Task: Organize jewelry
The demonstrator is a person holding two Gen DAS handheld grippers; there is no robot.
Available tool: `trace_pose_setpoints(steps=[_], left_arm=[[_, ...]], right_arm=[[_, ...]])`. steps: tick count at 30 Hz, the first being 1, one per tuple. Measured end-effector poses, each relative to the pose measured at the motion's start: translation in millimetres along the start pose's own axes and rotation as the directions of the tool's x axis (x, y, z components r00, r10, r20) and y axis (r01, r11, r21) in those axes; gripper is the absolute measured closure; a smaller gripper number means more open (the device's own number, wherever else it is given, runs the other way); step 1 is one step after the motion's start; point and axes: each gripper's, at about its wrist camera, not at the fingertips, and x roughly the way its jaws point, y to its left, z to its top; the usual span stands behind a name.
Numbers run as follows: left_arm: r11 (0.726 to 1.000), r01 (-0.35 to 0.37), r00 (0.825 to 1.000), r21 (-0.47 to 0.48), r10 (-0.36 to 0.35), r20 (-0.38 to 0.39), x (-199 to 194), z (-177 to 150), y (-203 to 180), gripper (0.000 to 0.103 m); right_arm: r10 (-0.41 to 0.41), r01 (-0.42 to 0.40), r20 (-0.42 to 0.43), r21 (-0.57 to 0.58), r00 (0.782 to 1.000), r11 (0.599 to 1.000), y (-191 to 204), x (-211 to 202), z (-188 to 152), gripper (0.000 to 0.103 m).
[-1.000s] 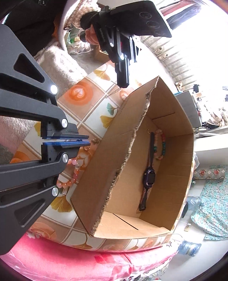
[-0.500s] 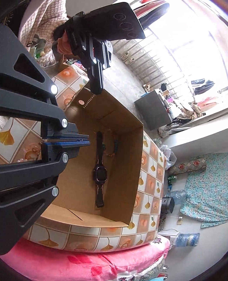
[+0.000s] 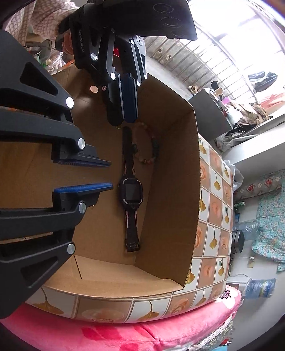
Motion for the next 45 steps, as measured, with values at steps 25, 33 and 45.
trace_pose_setpoints(steps=[25,33,45], left_arm=[[0.974,0.022,0.982,0.224,-0.064,0.180,-80,-139,-74,0.058],[0.973,-0.128,0.984,0.190,0.100,0.149,-28,-135,-63,0.058],[0.978,-0.106,0.981,0.182,0.073,0.177,-10,-109,-56,0.060]], right_arm=[[0.148,-0.177,0.308,0.067,0.940,0.982,35,-94,-167,0.078],[0.033,-0.091,0.258,0.219,0.966,0.972,9,-48,-159,0.078],[0.041,-0.152,0.377,0.269,0.925,0.951,-28,-49,-110,0.077]])
